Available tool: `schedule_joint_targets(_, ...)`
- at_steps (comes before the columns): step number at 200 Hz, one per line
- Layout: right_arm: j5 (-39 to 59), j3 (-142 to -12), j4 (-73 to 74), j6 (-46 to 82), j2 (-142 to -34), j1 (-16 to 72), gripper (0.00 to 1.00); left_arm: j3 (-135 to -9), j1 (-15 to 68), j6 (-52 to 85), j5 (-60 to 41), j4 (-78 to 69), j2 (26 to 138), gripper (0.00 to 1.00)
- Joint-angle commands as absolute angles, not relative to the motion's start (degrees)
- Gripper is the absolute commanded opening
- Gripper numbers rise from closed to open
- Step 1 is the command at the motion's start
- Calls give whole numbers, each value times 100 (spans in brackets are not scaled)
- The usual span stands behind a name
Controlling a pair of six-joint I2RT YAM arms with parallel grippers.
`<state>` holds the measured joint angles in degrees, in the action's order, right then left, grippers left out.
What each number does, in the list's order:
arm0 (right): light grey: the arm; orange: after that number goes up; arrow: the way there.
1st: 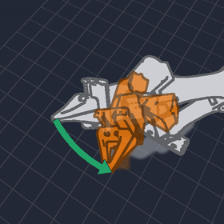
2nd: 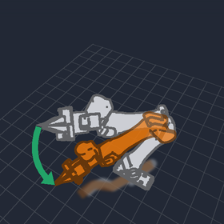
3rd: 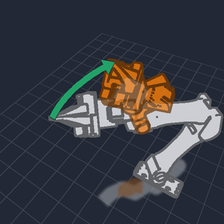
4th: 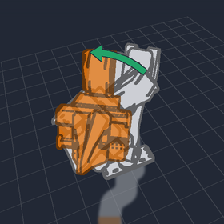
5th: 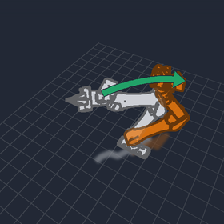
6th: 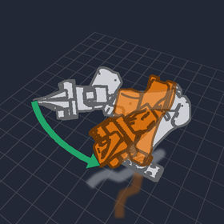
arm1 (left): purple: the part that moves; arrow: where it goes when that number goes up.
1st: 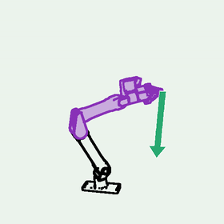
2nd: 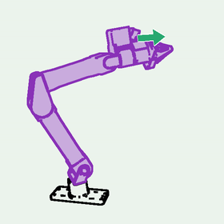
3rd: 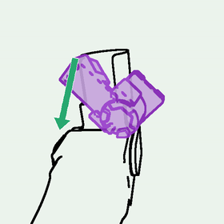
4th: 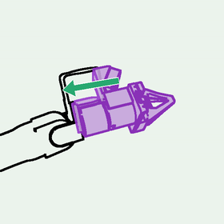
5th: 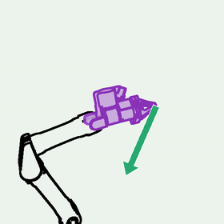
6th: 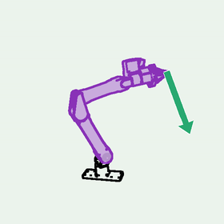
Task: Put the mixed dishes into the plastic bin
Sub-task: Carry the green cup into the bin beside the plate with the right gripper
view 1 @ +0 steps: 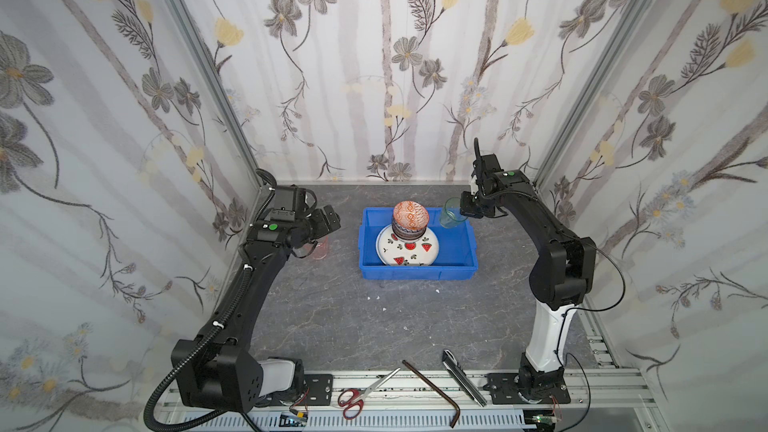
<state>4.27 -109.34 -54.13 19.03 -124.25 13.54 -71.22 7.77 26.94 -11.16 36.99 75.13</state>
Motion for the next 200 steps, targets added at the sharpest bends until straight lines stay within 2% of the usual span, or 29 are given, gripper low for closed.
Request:
schedule_joint_targets(1, 231, -11094, -5387, 2033, -12605, 1389, 1, -7128, 756, 2663, -1160, 3559, 7523, 100)
schedule_joint_targets(200, -159, -11281, -5349, 2060, -13468, 1520, 1, -7000, 708, 2641, -1193, 3539, 7466, 100)
